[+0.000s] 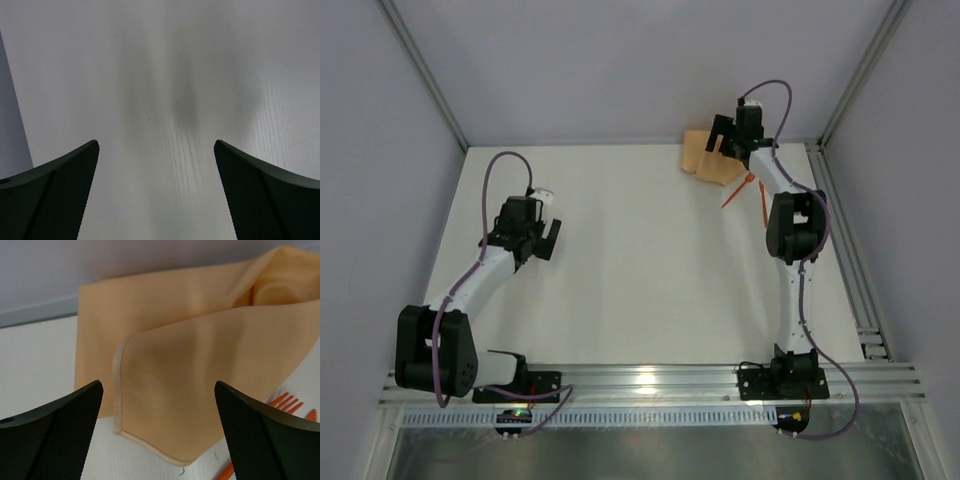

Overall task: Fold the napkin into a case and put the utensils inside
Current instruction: Pick up the crumpled napkin from the corner of the board.

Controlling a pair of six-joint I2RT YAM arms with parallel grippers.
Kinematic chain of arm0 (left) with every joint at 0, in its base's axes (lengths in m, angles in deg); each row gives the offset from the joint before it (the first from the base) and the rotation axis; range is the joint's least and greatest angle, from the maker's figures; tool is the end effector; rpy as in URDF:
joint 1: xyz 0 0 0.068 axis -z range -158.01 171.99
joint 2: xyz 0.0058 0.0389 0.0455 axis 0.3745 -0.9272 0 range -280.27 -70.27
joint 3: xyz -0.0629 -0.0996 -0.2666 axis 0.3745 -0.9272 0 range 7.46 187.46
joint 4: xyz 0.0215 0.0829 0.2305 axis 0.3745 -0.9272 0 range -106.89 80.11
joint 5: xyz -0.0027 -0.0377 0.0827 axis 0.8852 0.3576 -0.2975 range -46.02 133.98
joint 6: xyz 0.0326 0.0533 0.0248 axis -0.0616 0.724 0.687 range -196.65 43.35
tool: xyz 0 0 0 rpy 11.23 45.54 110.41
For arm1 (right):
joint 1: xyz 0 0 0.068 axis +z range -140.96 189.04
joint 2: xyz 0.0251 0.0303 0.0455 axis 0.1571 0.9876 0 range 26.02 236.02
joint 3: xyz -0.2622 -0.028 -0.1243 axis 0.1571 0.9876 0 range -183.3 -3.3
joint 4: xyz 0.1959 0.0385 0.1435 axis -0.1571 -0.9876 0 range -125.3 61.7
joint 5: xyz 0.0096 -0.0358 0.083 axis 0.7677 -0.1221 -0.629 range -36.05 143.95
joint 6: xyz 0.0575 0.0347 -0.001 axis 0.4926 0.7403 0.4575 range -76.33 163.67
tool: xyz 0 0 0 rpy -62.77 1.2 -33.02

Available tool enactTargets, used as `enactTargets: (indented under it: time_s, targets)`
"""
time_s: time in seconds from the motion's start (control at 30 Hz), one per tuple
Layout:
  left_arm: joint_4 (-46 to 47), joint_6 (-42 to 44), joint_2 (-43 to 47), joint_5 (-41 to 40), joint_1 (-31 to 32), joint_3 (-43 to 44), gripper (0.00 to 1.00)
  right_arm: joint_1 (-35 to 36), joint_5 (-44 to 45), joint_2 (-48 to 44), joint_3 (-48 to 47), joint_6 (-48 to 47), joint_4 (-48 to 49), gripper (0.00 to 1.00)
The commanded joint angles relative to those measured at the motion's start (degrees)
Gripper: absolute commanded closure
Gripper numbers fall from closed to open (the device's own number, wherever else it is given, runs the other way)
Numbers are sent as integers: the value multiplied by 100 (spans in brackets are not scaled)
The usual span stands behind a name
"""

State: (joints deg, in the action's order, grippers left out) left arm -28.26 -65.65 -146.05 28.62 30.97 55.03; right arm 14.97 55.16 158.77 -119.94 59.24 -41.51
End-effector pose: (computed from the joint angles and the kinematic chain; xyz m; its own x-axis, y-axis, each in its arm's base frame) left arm 0.2652 -0.0276 0.2416 -0.7099 0.2985 -0.6379 0.1081 0.9412 0.3201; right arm 0.5566 0.0567 0.2533 -0.4920 0.2186 -0.8427 0.0488 0.9734 0.2240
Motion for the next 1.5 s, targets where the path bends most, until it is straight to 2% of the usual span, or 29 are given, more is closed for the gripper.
enactTargets:
  time_s: [0.0, 0.07, 0.13, 0.2, 0.33, 0.37, 0.5, 0.6, 0.7, 0.8, 0.87, 0.93, 0.97, 1.03, 1.07, 1.23, 1.4, 1.47]
  targets:
    - [-44, 51, 108, -47, -18, 191, 1, 153, -307, 584, -991, 77, -1166, 4]
    - [-114, 33, 82, -64, -18, 235, 1, 250, 139, 778, -992, 174, -1061, 3]
    - [-132, 33, 91, -73, -27, 253, 1, 285, 300, 997, -1306, 418, -1453, 3]
    - [-140, 25, 108, -90, -18, 270, 1, 338, 388, 1288, -1835, 385, -1762, 1]
    - [-149, 42, 178, -169, -27, 314, 1, 628, 731, 1297, -1933, 183, -1956, 1]
    - [-141, 33, 213, -187, -18, 323, 1, 707, 757, 1324, -1950, 174, -2044, 7]
    - [-132, 68, 319, -249, -27, 288, 1, 716, 959, 1481, -2169, 122, -2614, 43]
    - [-114, 77, 415, -266, -27, 253, 1, 725, 969, 1709, -2442, -176, -3132, 50]
    - [-105, 86, 477, -275, -27, 253, 1, 716, 1117, 1877, -2609, -484, -3738, 51]
    - [-123, 60, 547, -240, -18, 305, 1, 690, 1276, 1878, -2434, -388, -3899, 36]
    - [-193, 42, 635, -222, -18, 358, 1, 760, 1468, 1878, -2399, -397, -3899, 36]
    - [-246, 33, 697, -205, -27, 367, 1, 830, 1566, 1947, -2451, -441, -3934, 48]
    - [-263, 42, 758, -205, -27, 367, 1, 839, 1549, 2044, -2547, -441, -3969, 62]
    - [-272, 42, 811, -222, -18, 358, 1, 830, 1461, 2114, -2557, -476, -4022, 82]
    - [-281, 42, 864, -231, -27, 358, 1, 883, 1574, 2089, -2531, -485, -4040, 97]
    - [-351, 60, 969, -196, -18, 384, 1, 971, 1470, 1369, -1259, -643, -3154, 97]
    - [-579, 112, 978, 120, -27, 507, 1, 1181, 1250, 763, -1449, -1248, -3143, 97]
    - [-685, 130, 996, 295, -27, 569, 1, 1252, 751, 262, -1581, -1451, -3144, 97]
